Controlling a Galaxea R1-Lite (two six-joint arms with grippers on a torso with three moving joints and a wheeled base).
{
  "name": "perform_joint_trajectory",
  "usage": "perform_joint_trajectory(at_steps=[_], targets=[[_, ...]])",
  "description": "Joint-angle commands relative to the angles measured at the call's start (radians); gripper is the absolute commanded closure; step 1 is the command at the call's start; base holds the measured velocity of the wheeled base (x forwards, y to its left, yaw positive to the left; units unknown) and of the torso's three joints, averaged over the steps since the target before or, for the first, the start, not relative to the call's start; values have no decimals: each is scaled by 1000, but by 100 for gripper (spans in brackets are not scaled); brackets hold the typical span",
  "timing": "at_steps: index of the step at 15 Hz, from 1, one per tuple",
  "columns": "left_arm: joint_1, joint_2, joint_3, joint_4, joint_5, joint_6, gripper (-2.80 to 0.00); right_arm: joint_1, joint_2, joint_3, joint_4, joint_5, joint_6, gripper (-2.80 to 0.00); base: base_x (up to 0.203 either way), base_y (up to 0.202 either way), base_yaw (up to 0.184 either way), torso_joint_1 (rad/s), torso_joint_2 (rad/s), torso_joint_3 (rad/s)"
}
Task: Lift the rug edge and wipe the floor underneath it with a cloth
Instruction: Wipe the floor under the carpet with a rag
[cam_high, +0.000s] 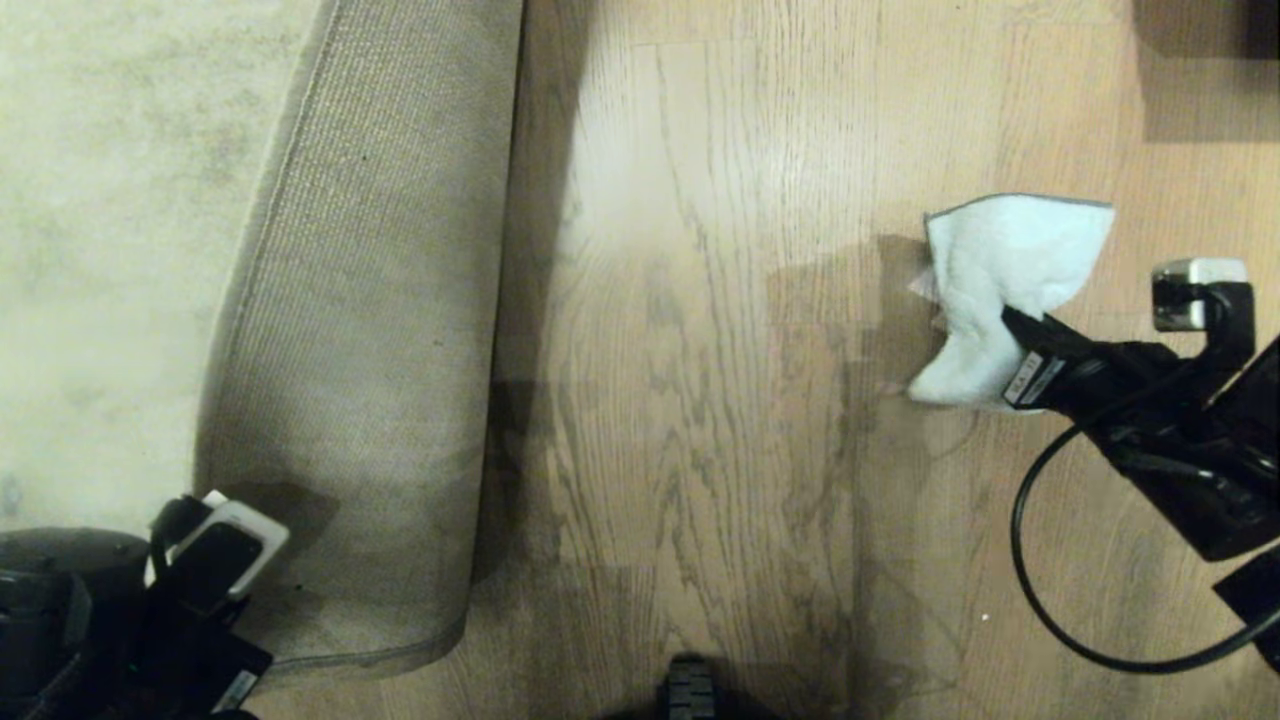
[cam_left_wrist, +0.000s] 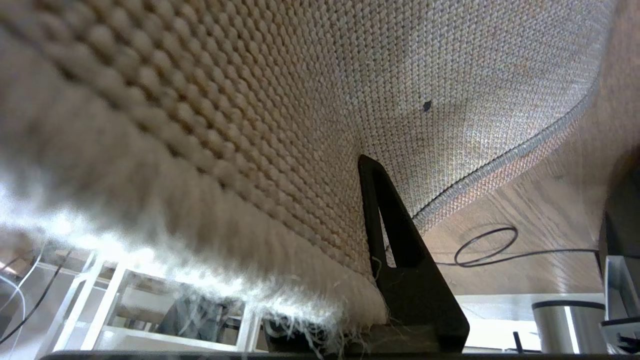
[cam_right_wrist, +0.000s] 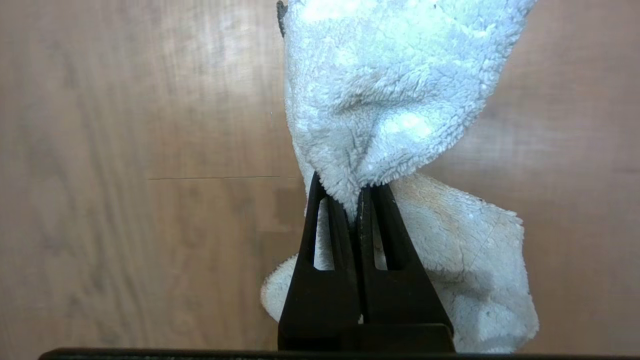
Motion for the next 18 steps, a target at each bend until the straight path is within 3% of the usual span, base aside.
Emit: perform_joint_trajectory(at_steps=[1,4,8,11,15,18], targets=[[-1,5,1,2,0,3,0,-50,-110,59,-7,0,1,0,0,0,0,0,0,0],[0,5,2,3,0,3,0,-96,-232,155,-4,5,1,0,0,0,0,0,0,0],[-2,6,10,5,-3,3,0,-230,-450,332,-1,90,0,0,0,0,0,0,0,0],[-25,15,11,5,-3,3,0,-247,-626,399,77,104,0,0,0,0,0,0,0,0],[-40,21,10,2,1,3,0,-248,-979,405,479,109,-9,0,0,0,0,0,0,0],[-40,20,17,2,4,3,0,-233,-1343,406,866,110,-13,0,0,0,0,0,0,0]])
